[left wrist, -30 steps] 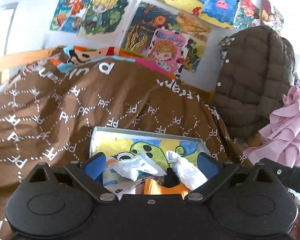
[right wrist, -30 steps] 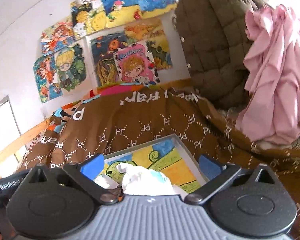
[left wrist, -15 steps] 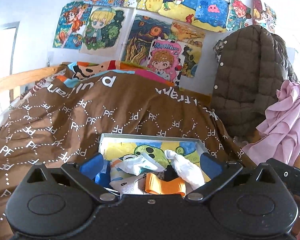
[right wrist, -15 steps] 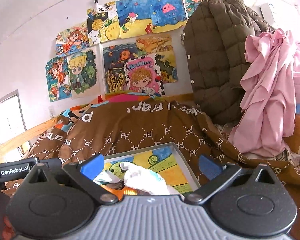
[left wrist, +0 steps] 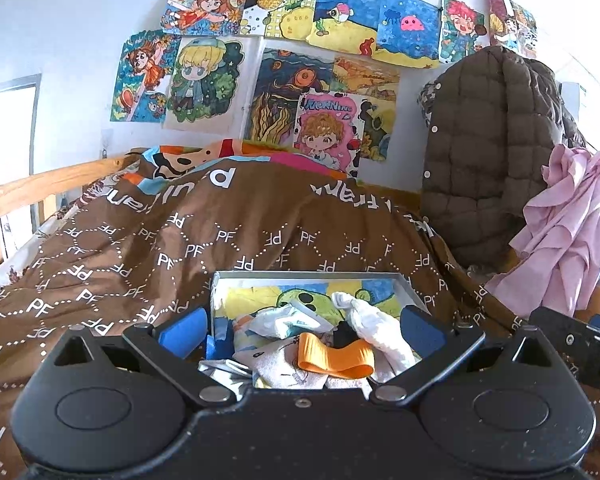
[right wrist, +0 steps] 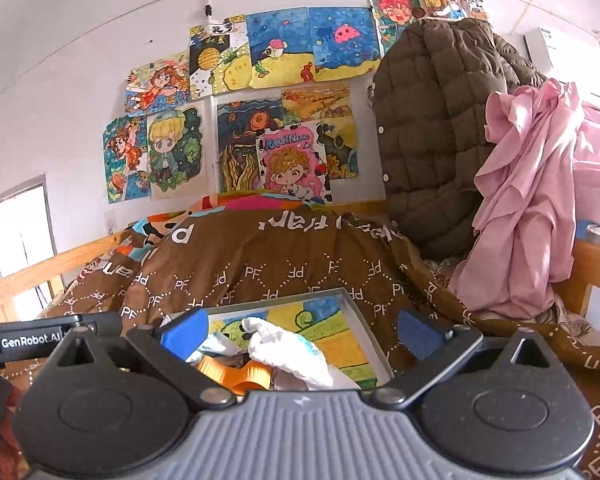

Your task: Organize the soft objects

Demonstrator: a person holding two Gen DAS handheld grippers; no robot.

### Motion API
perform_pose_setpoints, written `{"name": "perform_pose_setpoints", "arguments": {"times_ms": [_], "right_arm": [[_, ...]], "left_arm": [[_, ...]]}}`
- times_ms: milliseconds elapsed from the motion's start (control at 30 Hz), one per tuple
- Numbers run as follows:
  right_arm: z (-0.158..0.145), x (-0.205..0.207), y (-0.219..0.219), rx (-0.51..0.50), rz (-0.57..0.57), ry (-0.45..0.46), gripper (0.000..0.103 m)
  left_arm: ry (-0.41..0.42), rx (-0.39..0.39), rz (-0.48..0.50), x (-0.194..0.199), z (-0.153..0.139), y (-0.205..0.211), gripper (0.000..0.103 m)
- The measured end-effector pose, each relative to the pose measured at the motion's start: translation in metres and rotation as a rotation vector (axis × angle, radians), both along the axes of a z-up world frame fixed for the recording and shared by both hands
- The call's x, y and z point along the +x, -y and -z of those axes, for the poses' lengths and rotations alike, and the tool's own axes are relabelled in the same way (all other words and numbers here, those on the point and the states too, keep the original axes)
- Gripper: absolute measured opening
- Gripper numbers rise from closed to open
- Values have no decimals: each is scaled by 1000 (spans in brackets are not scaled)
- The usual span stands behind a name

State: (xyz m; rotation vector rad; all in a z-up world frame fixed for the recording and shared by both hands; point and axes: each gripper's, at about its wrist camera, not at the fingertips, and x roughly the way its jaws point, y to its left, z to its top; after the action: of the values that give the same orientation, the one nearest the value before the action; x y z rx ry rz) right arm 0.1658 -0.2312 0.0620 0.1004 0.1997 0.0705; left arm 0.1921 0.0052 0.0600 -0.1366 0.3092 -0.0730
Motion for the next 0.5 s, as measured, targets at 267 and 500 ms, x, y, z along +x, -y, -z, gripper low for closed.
{"name": "perform_pose_setpoints", "arguments": {"times_ms": [267,500], "right_arm": [[8,-25,3,13,15,-16,103],[10,-47,7,15,34,-13,103]], "left_arm": [[-11,1,-15,-35,11,4,102],[-22,28,-24,-61,20,10,102]]}}
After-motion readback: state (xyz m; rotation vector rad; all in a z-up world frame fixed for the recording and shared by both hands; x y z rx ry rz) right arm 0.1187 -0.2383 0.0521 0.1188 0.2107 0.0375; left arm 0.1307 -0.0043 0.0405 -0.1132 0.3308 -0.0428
